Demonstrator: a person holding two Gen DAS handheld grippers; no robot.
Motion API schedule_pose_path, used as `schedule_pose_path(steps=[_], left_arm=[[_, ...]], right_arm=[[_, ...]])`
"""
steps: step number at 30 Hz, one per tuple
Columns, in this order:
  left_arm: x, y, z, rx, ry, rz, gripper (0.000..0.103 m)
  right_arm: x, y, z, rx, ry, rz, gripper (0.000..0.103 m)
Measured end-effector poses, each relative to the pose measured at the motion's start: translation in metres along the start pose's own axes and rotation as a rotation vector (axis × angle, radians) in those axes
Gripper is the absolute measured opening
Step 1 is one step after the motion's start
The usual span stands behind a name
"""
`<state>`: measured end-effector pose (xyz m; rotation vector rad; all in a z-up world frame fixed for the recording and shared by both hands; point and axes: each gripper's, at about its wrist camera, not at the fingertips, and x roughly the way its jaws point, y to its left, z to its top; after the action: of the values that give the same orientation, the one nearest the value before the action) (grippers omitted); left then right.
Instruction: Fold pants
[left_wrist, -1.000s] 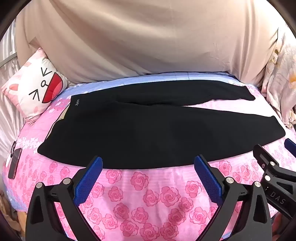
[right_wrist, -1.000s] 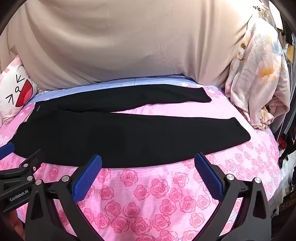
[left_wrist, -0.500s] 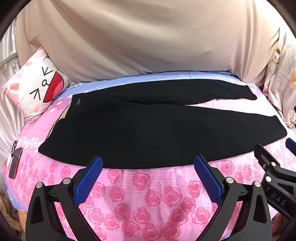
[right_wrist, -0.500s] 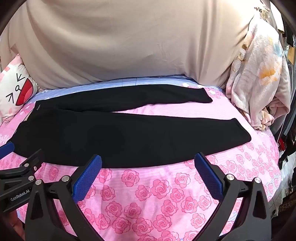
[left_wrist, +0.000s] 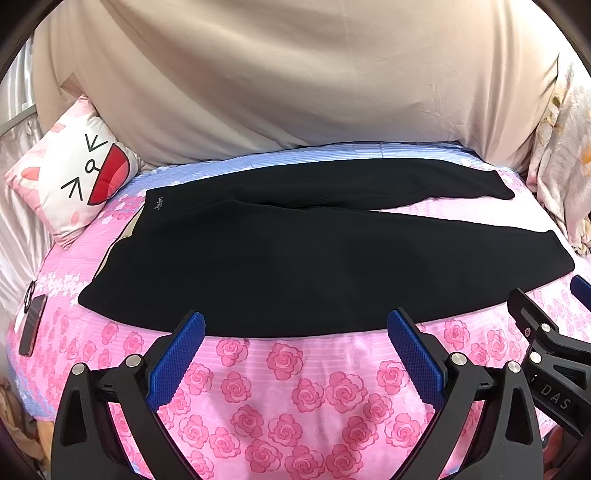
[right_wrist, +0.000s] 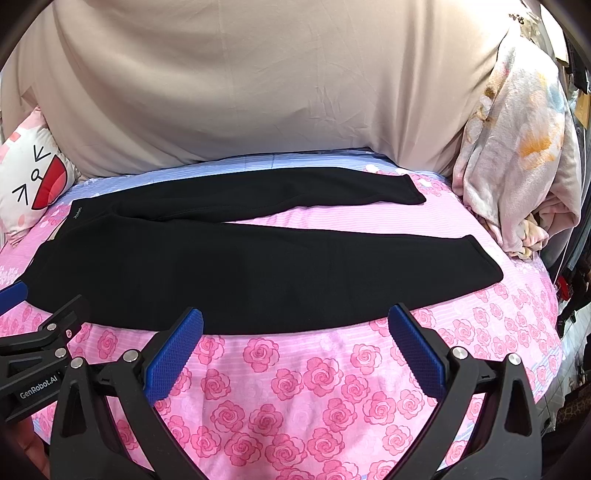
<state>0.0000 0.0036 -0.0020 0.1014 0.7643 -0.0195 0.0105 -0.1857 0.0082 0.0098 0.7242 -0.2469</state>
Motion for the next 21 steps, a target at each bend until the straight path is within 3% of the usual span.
schedule_pose_path(steps=[21], left_arm=[[0.0033, -0.0019, -0.0013, 0.005, 0.004, 0.008, 0.097]], right_arm=[[0.0032, 0.0047, -0.0013, -0.007, 0.0, 0.002, 0.098]])
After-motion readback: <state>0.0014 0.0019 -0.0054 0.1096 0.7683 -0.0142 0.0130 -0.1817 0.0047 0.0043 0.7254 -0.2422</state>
